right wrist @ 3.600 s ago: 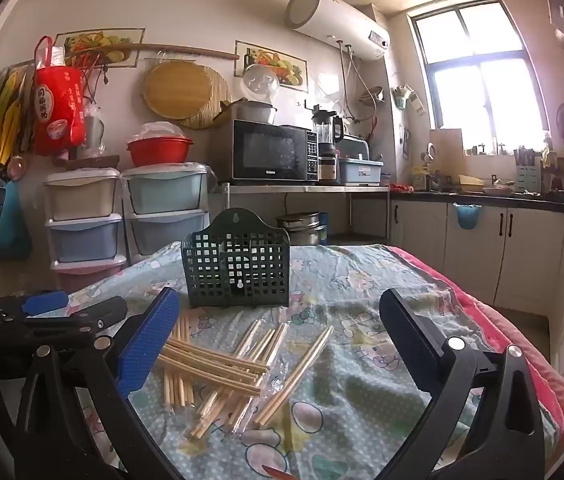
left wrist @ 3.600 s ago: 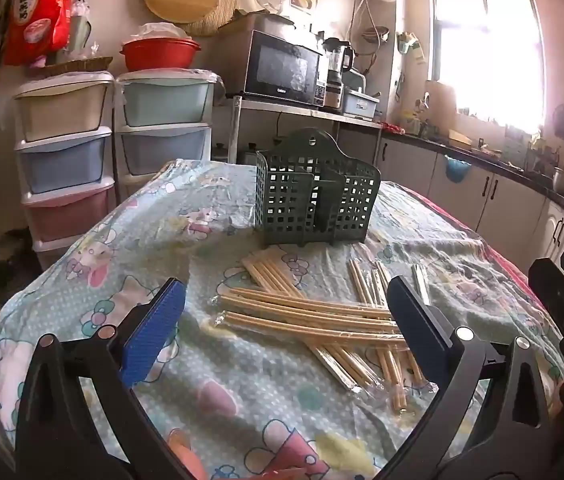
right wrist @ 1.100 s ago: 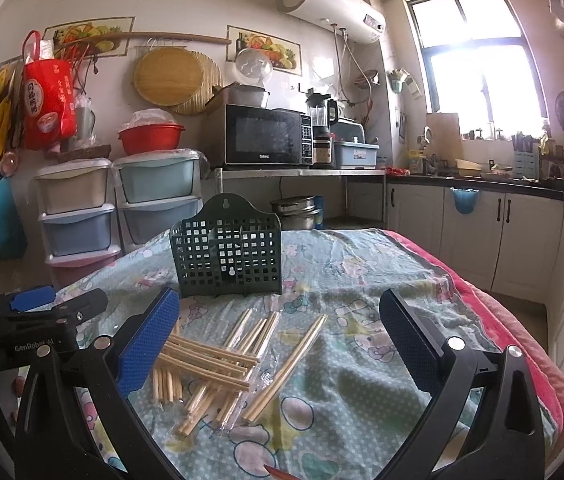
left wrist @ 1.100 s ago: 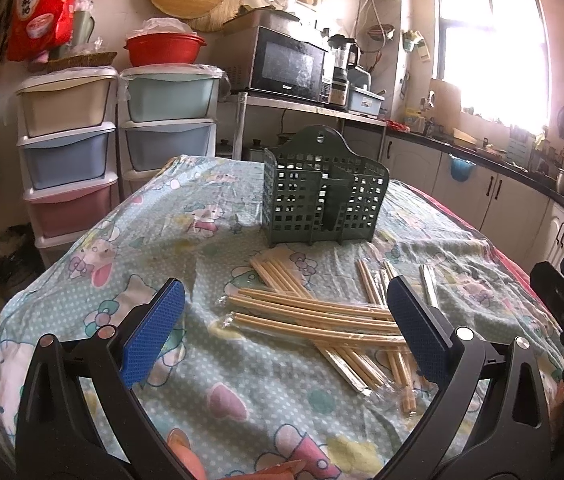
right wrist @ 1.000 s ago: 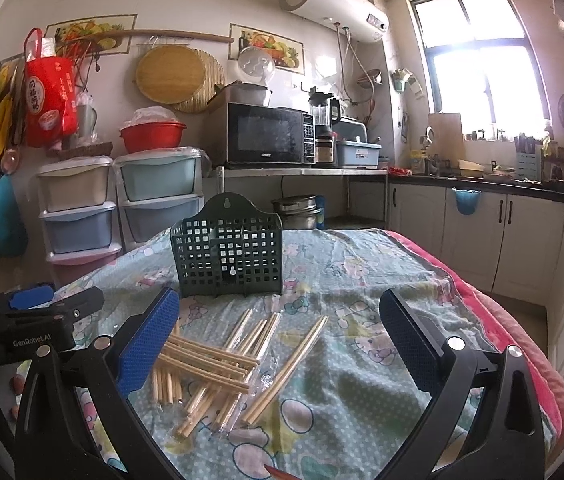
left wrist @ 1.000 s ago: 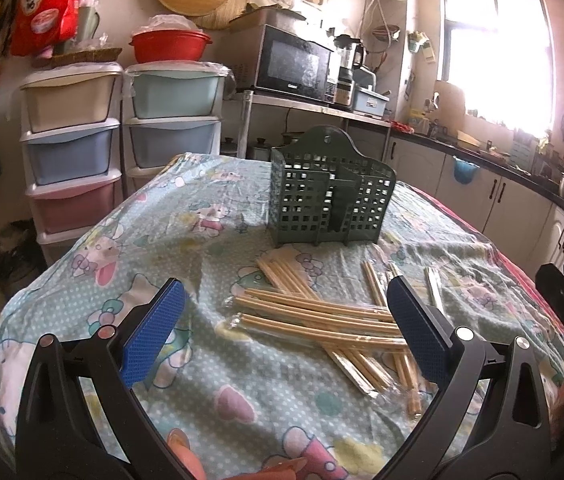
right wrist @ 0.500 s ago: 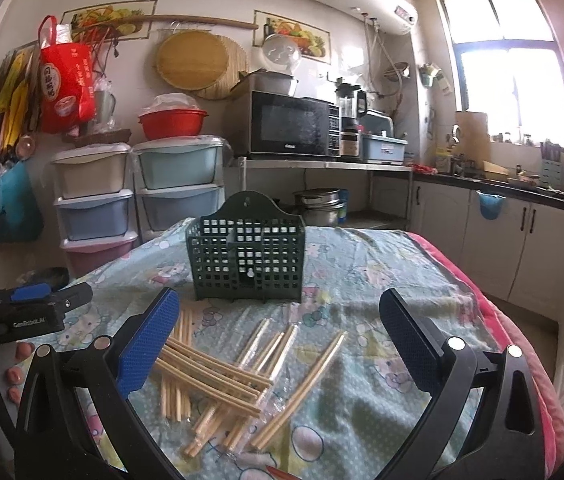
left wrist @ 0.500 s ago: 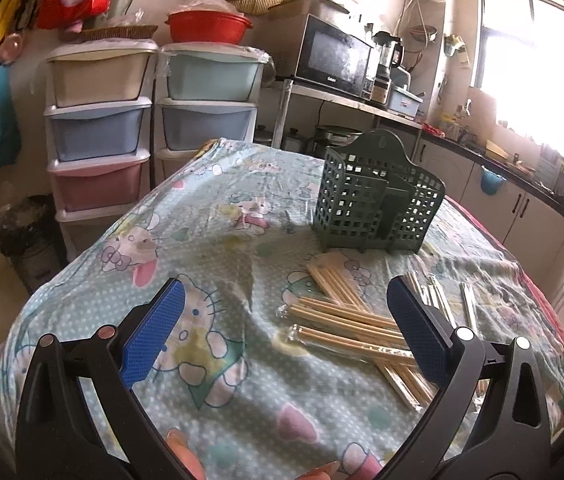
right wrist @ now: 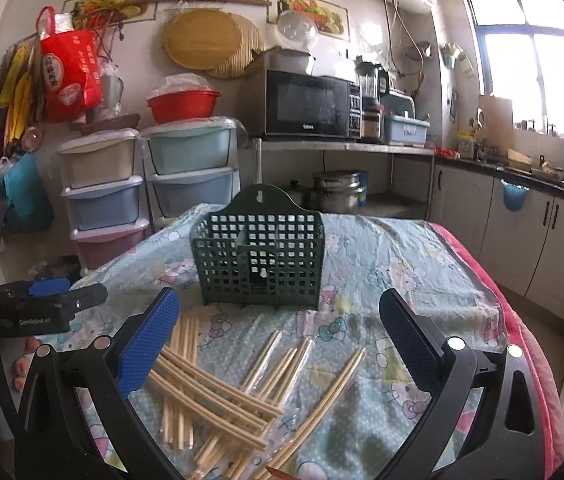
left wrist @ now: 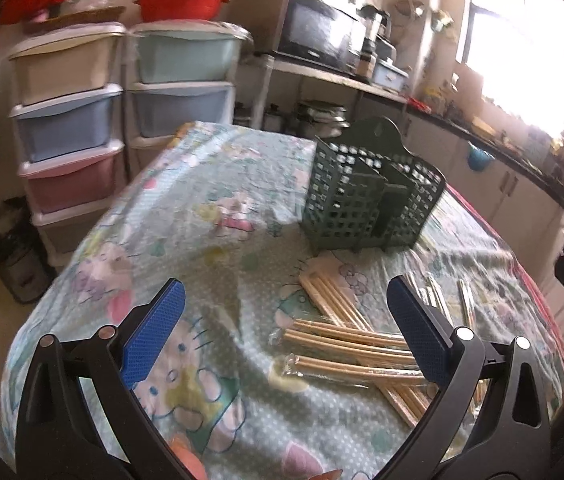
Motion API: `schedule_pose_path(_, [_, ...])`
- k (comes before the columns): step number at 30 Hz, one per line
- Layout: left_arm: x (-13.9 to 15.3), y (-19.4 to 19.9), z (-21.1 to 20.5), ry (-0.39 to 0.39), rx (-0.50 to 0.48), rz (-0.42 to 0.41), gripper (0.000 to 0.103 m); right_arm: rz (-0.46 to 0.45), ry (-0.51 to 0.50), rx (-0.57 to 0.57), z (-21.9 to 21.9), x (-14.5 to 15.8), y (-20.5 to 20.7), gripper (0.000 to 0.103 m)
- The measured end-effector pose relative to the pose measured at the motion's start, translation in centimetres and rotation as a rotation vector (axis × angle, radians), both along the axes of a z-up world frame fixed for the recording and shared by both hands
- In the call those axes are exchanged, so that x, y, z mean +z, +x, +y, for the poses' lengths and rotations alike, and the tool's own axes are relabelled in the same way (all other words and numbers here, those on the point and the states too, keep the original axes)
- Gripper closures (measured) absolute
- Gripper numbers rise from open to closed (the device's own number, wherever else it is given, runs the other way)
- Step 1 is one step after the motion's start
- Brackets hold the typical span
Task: Organize utensils
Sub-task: 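Lower the left tool onto a wrapped chopstick and close it while the right tool grasps another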
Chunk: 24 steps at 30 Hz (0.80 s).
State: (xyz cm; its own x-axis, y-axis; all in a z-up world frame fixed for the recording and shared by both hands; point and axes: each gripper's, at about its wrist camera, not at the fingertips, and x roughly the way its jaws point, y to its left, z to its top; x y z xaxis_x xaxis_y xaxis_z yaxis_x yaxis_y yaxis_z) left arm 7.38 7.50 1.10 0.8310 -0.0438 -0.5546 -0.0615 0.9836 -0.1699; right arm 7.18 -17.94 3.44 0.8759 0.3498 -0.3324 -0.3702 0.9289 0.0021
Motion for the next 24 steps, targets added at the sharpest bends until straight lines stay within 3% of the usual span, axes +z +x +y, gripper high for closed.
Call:
schedule_pose_path(6, [-2.1, 2.9, -0.7, -0.005, -0.108, 0.117, 0.012, 0.05, -0.013, -0.022, -0.7, -0.7, 2.5, 0.006])
schedule_pose_path(9, [-3.2, 3.9, -0.7, -0.012, -0.147, 0.16, 0.025, 0.095, -0.008, -0.027, -1.1, -1.3, 3.7, 0.006])
schedule_pose_path(14, [-4.2, 5.2, -0.7, -0.014, -0.199, 0.218, 0.037, 0.171, 0.004, -0.02, -1.5, -2.3, 5.5, 0.008])
schedule_pose_path(20, [-5.2, 6.7, -0.4, -0.039, -0.247, 0.272, 0.046, 0.261, -0.005, 0.009, -1.2, -3.8, 7.4, 0.025])
schedule_pose_path(24, [-6.0, 7.6, 0.2, -0.075, -0.264, 0.317, 0.058, 0.287, -0.025, 0.028, -0.7, -4.3, 8.0, 0.035])
